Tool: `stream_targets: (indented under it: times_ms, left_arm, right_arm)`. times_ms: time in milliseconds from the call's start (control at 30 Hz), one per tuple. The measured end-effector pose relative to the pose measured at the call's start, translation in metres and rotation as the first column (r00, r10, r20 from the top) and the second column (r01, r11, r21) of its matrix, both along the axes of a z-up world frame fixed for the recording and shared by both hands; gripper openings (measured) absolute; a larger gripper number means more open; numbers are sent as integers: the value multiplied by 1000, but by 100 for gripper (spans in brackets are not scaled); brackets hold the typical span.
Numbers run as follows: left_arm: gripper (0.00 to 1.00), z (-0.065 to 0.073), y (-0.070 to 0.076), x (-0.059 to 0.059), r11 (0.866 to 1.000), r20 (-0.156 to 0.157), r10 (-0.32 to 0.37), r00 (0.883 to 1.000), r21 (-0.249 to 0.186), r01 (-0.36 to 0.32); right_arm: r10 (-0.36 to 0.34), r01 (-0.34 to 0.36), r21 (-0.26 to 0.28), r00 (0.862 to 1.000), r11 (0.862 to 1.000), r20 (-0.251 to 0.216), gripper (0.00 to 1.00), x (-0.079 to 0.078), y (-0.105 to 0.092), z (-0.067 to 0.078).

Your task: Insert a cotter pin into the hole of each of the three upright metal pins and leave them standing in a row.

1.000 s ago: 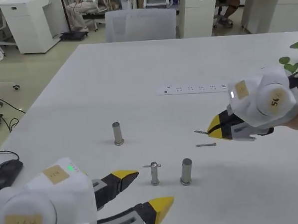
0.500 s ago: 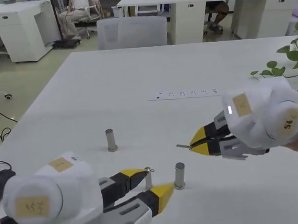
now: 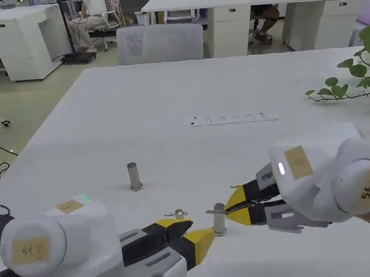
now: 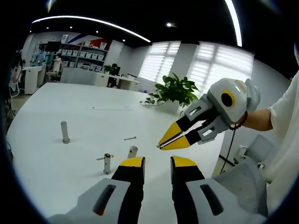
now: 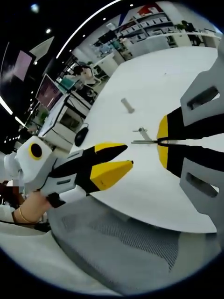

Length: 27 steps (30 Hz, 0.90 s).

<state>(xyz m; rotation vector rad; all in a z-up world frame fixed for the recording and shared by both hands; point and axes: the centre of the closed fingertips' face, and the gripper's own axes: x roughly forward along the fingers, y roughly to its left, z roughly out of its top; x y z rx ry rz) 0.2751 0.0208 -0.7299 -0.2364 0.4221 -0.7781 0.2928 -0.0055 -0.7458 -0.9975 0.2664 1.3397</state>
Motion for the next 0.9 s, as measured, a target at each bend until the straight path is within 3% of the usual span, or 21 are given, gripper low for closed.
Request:
stream_targets:
  times_ms: [167, 600, 900]
  left_arm:
    - [18, 3, -3, 0, 999, -8, -2, 1000, -40, 2]
    - [8, 0, -4, -2, 998, -29, -3, 1000, -55, 1]
    - [2, -1, -5, -6, 999, -26, -15, 1000, -51, 14]
  right_arm:
    - [22, -22, -10, 1000, 1000, 2, 3, -11, 4, -4]
    - [57, -58, 11, 998, 998, 24, 3, -24, 17, 4]
    - [58, -59, 15, 998, 998, 29, 3, -27, 21, 6]
